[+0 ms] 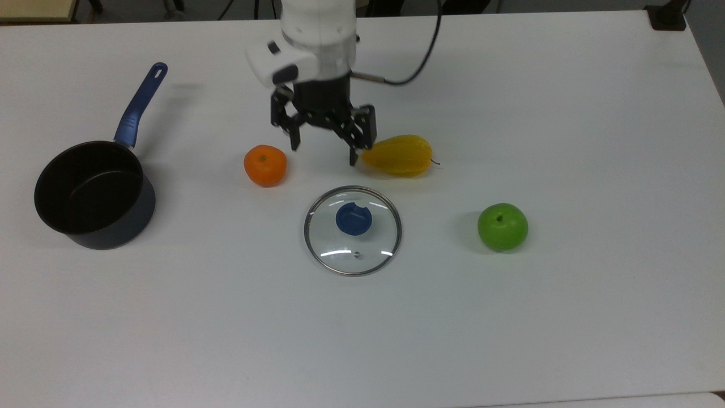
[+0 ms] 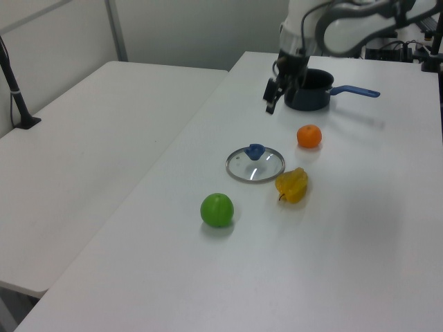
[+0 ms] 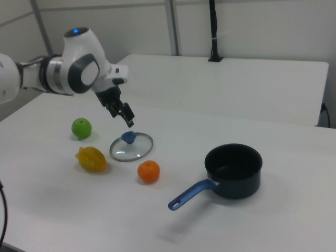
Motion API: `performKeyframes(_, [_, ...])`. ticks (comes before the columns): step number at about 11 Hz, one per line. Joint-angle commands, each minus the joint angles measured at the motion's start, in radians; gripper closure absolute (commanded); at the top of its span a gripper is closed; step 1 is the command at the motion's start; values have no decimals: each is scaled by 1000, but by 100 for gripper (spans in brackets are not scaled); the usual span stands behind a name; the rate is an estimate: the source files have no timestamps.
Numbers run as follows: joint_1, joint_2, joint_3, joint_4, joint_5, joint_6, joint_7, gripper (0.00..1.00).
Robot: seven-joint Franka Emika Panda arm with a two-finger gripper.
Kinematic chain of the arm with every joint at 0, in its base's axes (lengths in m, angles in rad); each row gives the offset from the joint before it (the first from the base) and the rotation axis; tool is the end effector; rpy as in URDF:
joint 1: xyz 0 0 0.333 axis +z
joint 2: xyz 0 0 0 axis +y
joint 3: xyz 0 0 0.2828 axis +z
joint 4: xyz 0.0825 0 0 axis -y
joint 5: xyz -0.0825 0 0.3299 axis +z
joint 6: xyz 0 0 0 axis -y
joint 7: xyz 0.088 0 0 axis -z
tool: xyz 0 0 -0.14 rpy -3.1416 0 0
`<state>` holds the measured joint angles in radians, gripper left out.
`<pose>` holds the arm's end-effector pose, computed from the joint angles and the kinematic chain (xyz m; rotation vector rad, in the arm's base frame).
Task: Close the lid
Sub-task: 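Lower the gripper onto the blue knob and close on it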
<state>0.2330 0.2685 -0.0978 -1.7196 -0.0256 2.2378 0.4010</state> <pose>0.6034 0.0849 0.4124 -3.0723 0.3794 -0.3959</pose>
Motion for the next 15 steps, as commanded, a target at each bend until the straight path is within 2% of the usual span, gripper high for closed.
performKeyframes(1, [38,99,-8,0,-65,127,96,0])
performKeyframes(3, [51,150,-8,3,-115,173,148,0])
performKeyframes(6, [69,207,-8,3,-126,242,196,0])
performKeyframes(10, [69,232,-8,6,-129,299,225,0])
performKeyframes(11, [69,232,-8,6,-135,305,225,9])
performKeyframes(13, [69,233,-8,6,-174,315,225,34])
performKeyframes(15, [69,233,-8,5,-175,325,225,55])
